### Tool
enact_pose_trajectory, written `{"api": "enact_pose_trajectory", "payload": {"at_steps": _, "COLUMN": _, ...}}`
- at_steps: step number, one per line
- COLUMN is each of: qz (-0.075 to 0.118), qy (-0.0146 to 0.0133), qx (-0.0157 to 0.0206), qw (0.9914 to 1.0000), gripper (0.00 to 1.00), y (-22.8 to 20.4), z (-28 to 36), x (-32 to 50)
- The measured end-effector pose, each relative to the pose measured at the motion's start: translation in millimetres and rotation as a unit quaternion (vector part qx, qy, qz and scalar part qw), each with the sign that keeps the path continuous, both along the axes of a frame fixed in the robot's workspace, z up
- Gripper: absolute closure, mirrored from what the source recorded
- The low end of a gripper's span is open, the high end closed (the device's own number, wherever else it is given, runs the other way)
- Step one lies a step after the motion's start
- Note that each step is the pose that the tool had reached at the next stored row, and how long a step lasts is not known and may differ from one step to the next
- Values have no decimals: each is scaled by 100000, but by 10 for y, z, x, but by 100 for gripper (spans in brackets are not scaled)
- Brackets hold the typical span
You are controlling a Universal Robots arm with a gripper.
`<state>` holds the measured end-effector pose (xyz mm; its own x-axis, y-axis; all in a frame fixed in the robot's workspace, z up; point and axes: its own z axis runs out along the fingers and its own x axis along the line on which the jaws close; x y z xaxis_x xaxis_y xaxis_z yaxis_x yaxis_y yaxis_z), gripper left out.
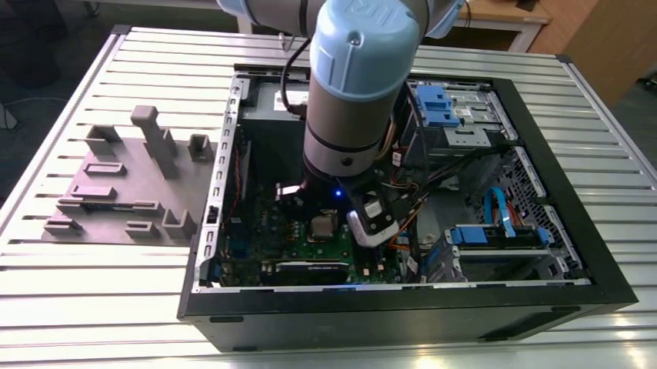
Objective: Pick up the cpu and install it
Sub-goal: 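Place the cpu into insertion slot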
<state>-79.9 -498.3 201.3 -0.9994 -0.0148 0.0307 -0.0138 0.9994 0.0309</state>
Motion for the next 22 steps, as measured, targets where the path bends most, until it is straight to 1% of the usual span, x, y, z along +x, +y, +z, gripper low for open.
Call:
{"api": "enact_pose_trajectory", "payload": {"at_steps": 3, "qz": -8, "qy": 1, "qx": 81, "qw": 100000, "gripper": 53, "y": 0, "z": -19, "x": -1}}
{"api": "enact_pose_trajectory", "payload": {"at_steps": 12, "qz": -2, "qy": 11, "qx": 92, "qw": 100000, "gripper": 53, "y": 0, "z": -56, "x": -6}}
{"api": "enact_pose_trajectory", "payload": {"at_steps": 22, "qz": -5, "qy": 7, "qx": 132, "qw": 100000, "gripper": 53, "y": 1, "z": -69, "x": -8}}
